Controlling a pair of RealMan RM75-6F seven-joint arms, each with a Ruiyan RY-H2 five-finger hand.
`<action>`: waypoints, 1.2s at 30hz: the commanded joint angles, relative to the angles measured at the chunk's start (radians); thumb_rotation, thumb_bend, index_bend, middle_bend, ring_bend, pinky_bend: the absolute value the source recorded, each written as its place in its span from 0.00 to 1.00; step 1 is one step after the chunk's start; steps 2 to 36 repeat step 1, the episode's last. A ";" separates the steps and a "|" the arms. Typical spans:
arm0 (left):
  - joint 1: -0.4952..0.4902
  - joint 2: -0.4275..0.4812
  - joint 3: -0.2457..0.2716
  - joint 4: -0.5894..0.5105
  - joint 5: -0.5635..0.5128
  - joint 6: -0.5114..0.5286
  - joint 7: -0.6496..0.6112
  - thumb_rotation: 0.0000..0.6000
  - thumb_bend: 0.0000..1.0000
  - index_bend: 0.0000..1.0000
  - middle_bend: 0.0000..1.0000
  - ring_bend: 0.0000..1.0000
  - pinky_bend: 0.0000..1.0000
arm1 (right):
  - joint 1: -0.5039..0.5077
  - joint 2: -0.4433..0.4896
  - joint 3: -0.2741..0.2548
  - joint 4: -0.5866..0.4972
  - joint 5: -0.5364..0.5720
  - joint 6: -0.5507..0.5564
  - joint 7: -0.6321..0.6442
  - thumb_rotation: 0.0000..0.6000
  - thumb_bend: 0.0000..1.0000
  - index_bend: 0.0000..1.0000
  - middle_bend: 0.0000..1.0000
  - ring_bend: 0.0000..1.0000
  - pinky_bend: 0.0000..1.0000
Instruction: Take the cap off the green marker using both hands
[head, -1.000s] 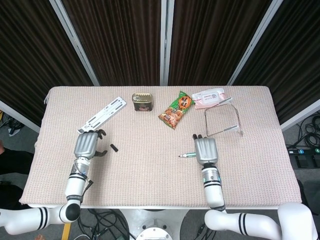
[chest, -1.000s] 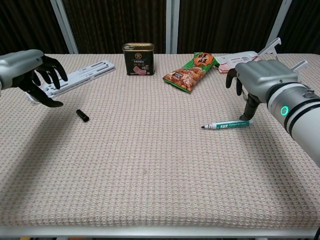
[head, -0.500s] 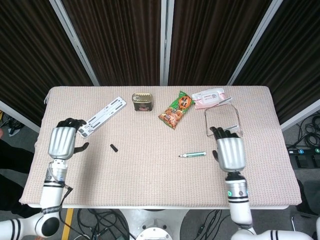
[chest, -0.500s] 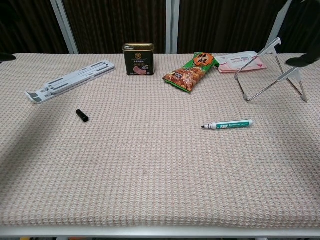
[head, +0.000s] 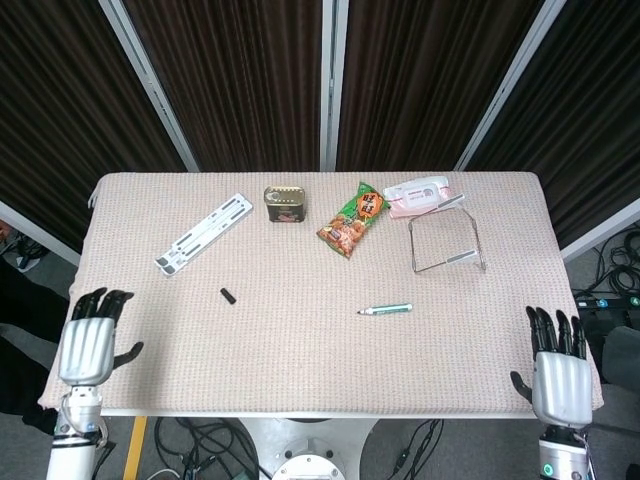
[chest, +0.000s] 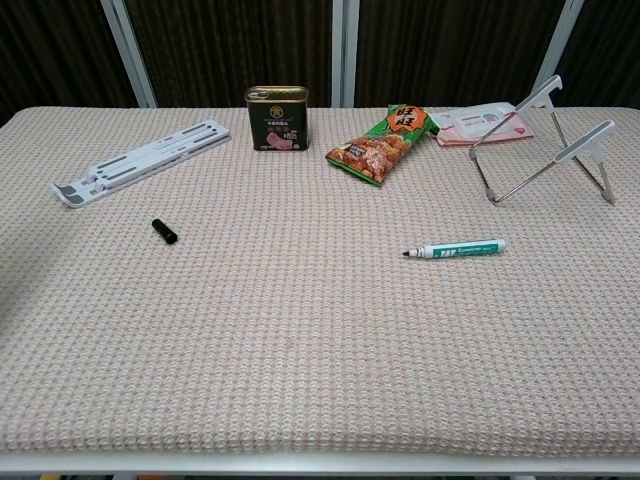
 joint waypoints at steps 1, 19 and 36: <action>0.068 -0.036 0.023 0.049 0.006 0.039 -0.044 0.98 0.12 0.23 0.21 0.14 0.17 | -0.058 -0.044 -0.014 0.080 -0.006 -0.010 0.057 1.00 0.00 0.06 0.10 0.00 0.00; 0.068 -0.036 0.023 0.049 0.006 0.039 -0.044 0.98 0.12 0.23 0.21 0.14 0.17 | -0.058 -0.044 -0.014 0.080 -0.006 -0.010 0.057 1.00 0.00 0.06 0.10 0.00 0.00; 0.068 -0.036 0.023 0.049 0.006 0.039 -0.044 0.98 0.12 0.23 0.21 0.14 0.17 | -0.058 -0.044 -0.014 0.080 -0.006 -0.010 0.057 1.00 0.00 0.06 0.10 0.00 0.00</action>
